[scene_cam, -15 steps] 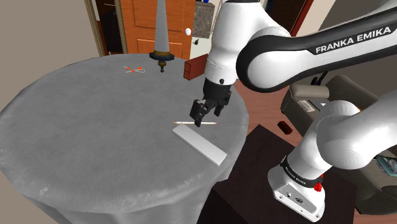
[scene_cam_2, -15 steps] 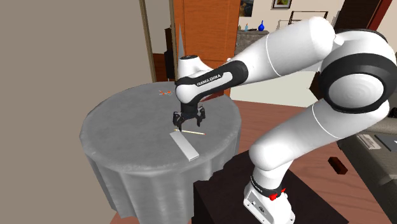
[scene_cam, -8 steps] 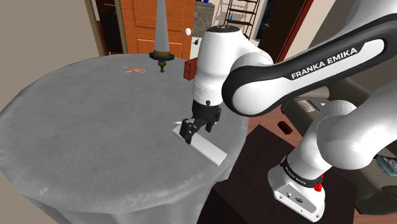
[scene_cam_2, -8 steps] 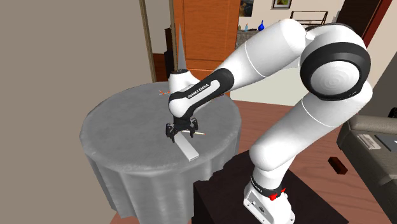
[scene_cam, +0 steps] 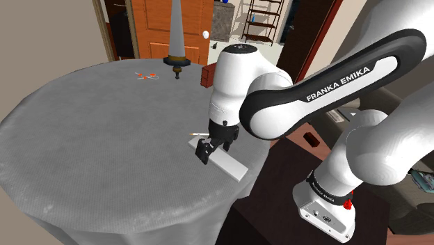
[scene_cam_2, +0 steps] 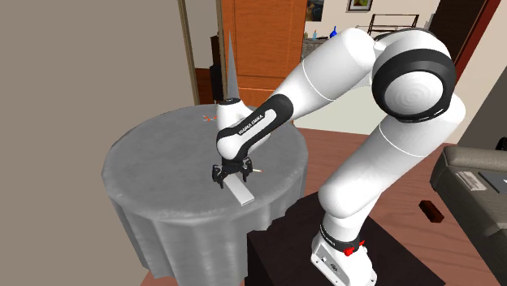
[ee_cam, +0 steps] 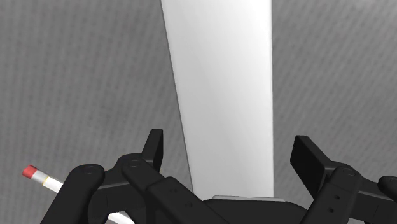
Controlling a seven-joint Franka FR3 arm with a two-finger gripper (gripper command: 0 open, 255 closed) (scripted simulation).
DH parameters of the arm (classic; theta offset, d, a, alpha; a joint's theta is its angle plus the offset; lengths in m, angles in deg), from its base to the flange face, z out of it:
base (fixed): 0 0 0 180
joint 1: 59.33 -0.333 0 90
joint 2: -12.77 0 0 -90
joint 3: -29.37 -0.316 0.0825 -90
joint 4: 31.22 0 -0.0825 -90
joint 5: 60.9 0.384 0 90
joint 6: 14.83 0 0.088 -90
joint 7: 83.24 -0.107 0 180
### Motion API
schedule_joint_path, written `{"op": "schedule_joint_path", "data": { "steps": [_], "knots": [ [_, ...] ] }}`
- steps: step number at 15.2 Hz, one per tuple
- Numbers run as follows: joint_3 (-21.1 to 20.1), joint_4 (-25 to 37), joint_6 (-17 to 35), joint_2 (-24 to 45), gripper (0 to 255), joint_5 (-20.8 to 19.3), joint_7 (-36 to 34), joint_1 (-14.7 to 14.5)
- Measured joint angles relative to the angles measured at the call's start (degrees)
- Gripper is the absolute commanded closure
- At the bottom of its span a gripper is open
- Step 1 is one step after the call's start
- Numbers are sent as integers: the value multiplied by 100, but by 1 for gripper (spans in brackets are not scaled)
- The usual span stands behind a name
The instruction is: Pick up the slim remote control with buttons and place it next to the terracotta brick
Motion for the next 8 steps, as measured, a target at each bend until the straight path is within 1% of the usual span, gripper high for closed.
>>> {"op": "schedule_joint_path", "data": {
  "steps": [3, 4, 8],
  "knots": [
    [-1, -3, 9, 4, 0, -1, 0, 1],
    [-1, -3, 9, 4, 255, -1, 0, 1],
    [-2, 2, 8, 0, 255, -2, 0, -1]
  ]
}}
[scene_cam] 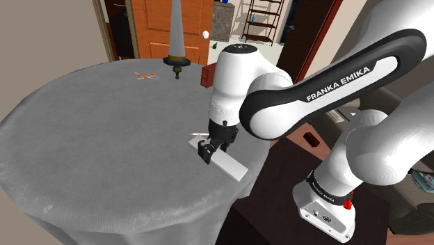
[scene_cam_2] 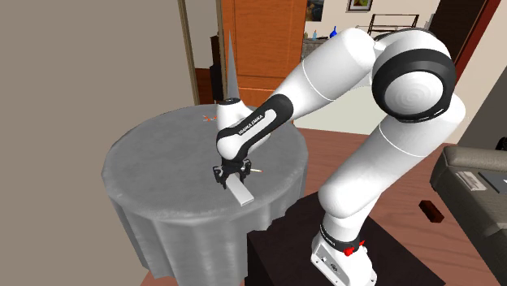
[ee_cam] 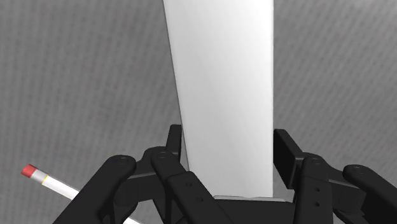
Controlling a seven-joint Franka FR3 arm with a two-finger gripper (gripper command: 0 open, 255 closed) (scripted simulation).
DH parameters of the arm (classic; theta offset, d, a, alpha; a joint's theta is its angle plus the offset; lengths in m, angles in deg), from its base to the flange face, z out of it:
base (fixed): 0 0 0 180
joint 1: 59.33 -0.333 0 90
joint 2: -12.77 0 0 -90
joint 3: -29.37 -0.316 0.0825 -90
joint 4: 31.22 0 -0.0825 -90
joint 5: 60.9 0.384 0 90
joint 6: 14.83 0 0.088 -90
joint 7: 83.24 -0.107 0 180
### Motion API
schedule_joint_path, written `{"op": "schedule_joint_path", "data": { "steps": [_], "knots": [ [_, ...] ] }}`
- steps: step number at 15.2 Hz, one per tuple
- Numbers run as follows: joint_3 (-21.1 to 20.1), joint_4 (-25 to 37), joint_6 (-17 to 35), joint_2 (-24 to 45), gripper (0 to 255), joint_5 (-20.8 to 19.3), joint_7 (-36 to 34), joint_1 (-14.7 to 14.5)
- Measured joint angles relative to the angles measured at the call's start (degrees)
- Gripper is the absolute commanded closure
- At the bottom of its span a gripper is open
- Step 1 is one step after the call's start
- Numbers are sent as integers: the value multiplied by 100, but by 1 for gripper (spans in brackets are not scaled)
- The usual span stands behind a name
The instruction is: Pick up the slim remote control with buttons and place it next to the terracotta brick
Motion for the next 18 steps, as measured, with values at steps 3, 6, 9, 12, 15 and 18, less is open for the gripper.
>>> {"op": "schedule_joint_path", "data": {
  "steps": [3, 6, 9, 12, 15, 18],
  "knots": [
    [-1, 0, 2, 0, 255, 1, -1, -1],
    [0, 0, 3, 1, 255, 0, 0, 0],
    [36, 85, -215, -128, 255, 18, 11, -15],
    [109, 155, -500, -345, 255, 51, 59, -41],
    [160, 273, -768, -498, 255, 57, 73, -55],
    [220, 406, -1055, -655, 255, 55, 89, -64]
  ]
}}
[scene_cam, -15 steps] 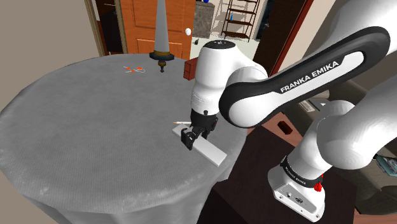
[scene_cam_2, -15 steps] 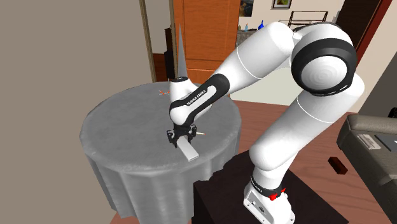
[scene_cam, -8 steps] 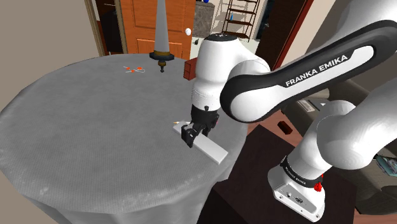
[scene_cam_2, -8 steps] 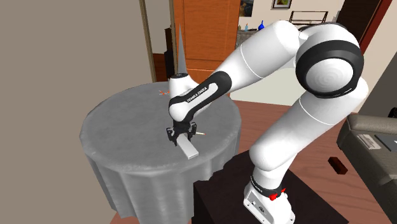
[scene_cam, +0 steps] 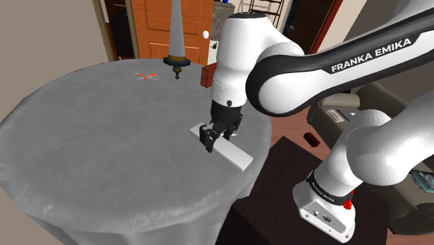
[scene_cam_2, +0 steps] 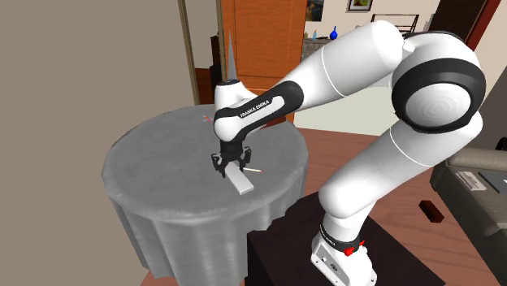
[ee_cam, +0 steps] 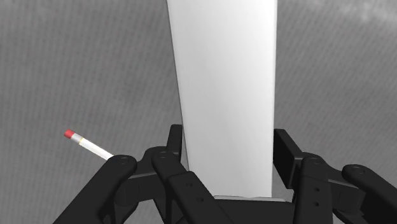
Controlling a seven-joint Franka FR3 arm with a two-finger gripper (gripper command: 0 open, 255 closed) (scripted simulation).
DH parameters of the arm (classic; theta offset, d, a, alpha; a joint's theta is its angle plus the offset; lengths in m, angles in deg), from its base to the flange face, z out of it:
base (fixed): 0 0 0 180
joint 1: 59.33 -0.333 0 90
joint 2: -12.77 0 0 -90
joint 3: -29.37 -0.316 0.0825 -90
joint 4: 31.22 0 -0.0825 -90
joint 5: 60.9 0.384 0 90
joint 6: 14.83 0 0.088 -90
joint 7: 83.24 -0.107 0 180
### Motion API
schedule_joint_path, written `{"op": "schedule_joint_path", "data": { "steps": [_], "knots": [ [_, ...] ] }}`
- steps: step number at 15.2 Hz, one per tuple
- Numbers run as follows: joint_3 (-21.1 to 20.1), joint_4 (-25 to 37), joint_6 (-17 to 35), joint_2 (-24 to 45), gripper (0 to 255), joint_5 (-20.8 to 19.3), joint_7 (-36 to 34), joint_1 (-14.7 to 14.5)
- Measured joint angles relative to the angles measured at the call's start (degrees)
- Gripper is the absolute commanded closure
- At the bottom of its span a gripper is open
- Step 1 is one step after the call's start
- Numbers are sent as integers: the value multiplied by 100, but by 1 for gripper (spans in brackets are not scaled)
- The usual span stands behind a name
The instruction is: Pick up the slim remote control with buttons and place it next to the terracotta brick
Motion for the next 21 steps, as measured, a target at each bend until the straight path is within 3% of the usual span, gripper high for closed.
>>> {"op": "schedule_joint_path", "data": {
  "steps": [21],
  "knots": [
    [349, 1156, -1719, -566, 255, -146, 35, 38]
  ]
}}
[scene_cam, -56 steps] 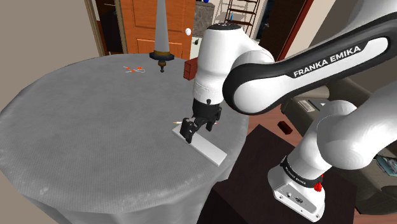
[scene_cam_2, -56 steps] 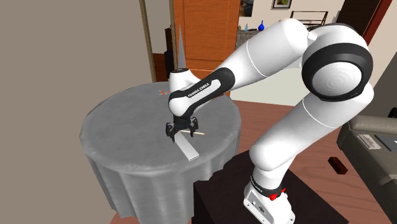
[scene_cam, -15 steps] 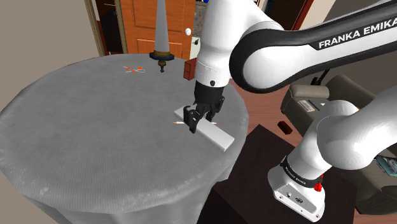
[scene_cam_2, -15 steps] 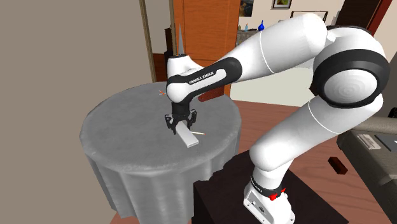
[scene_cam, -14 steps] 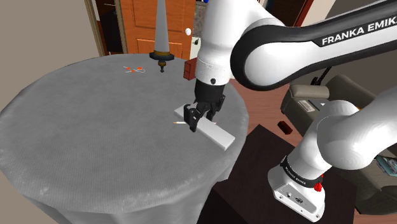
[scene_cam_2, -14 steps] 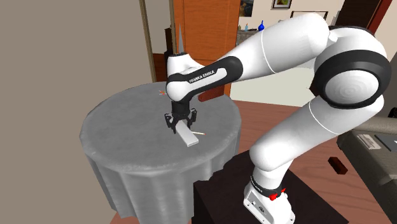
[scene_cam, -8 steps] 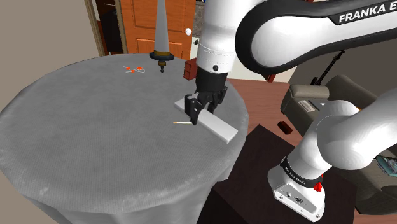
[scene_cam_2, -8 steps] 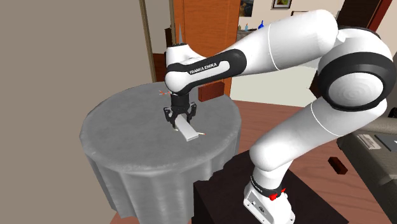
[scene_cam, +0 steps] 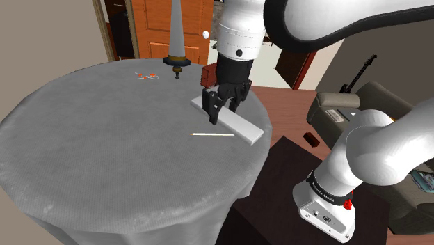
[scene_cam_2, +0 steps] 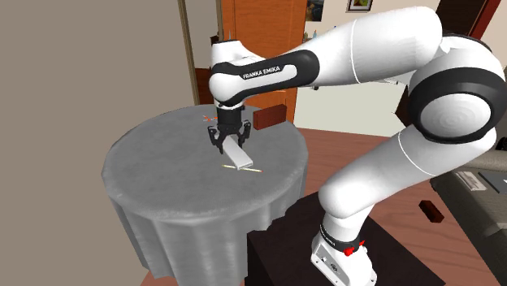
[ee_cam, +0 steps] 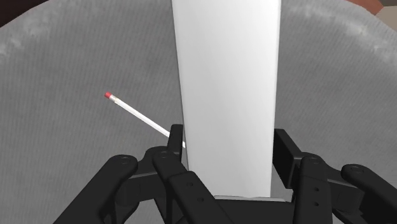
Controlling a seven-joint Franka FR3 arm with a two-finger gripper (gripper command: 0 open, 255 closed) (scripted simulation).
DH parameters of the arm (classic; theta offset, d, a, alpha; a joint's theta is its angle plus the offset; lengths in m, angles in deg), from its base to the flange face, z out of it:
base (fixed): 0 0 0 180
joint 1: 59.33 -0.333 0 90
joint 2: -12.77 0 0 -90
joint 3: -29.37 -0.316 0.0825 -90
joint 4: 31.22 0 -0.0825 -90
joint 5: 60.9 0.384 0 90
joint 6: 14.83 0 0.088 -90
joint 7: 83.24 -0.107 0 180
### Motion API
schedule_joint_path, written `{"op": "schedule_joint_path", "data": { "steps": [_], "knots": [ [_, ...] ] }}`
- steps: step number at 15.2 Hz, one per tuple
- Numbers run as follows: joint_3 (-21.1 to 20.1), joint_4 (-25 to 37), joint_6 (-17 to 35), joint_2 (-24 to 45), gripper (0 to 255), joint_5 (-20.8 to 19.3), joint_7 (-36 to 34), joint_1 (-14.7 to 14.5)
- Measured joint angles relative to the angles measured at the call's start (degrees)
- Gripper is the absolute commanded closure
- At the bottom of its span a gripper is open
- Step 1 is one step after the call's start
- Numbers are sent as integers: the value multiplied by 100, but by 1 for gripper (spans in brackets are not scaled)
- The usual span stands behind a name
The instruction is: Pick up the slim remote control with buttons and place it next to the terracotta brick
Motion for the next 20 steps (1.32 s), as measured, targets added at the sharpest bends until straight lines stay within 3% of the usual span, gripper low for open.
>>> {"op": "schedule_joint_path", "data": {
  "steps": [9, 20],
  "knots": [
    [505, 986, 116, 1204, 255, -583, 715, 588],
    [974, 2946, -39, 3090, 255, -1153, 1434, 1116]
  ]
}}
